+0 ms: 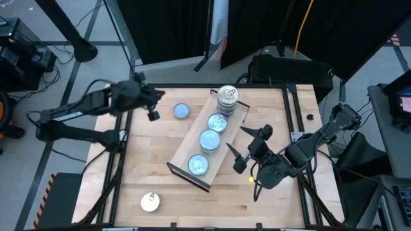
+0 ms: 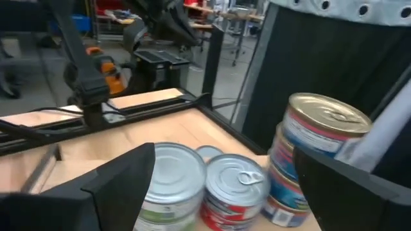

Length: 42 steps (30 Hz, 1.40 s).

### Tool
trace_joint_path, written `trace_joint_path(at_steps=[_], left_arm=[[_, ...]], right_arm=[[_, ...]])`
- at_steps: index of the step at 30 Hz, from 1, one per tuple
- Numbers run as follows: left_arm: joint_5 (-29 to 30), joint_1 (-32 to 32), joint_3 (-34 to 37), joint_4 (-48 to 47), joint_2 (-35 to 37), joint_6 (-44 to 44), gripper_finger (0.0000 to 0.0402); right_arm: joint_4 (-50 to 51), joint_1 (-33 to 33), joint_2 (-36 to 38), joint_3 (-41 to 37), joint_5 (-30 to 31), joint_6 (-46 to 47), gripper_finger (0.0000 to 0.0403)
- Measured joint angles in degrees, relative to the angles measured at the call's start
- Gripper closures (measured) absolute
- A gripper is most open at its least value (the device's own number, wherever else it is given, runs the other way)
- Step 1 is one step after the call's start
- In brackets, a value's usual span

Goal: Stack canned seafood by type on shelf
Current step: Stack the green tuna can on top of the green tuna can on the shelf

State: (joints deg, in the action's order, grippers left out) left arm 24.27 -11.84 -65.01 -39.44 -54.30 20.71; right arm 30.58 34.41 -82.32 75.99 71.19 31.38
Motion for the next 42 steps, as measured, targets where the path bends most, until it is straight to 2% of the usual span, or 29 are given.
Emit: trace_joint_path(at_steps=[2, 7, 12, 13, 15, 19, 22, 25, 29, 35, 42], left_arm=[[-5.6, -5.1, 0.0, 0.0, -1.9, 0.1, 0.0392], [-16.8, -16.1, 1.9, -0.3, -6.9, 3.1, 0.0393], [-36.0, -26.1, 4.6, -2.6, -12.9, 4.9, 0.0392], [-38.2, -27.1, 5.3, -2.6, -14.1, 6.2, 0.0392], [-37.9, -28.2, 6.4, -1.6, -16.7, 7.8, 0.0392], [-33.4, -28.7, 6.8, -0.8, -21.8, 5.5, 0.0392], [-33.2, -28.4, 6.8, -0.7, -25.8, 7.6, 0.0392], [-30.5, -28.4, 6.8, -0.7, -30.2, 9.3, 0.0392], [-30.0, -28.4, 6.8, -0.7, -33.9, 9.7, 0.0391], [-29.7, -26.8, 6.8, -0.1, -36.3, 9.6, 0.0391], [-22.0, -23.7, 6.8, 1.3, -40.3, 9.6, 0.0391]], right_arm=[[2.7, 0.2, 0.0, 0.0, 1.0, 2.9, 0.0041], [8.2, 0.2, 0.0, 0.0, 1.1, 7.0, 0.0041], [10.0, 0.2, 0.0, 0.0, 2.0, 5.1, 0.0041], [10.1, 0.2, 0.0, 0.0, 2.9, 4.2, 0.0041], [10.1, 0.1, 0.0, 0.0, 4.5, 2.1, 0.0041], [10.3, -0.4, 0.0, 0.0, 6.9, -1.3, 0.0041], [10.8, -1.7, 0.0, 0.0, 7.6, -3.2, 0.0041], [12.3, -3.1, 0.0, 0.0, 7.4, -4.0, 0.0041], [16.2, -4.8, -0.1, 0.0, 4.9, -2.1, 0.0041], [22.0, -6.0, -0.1, 0.0, 5.0, 3.7, 0.0041], [22.8, -6.0, -0.1, 0.0, 5.0, 5.7, 0.0041]])
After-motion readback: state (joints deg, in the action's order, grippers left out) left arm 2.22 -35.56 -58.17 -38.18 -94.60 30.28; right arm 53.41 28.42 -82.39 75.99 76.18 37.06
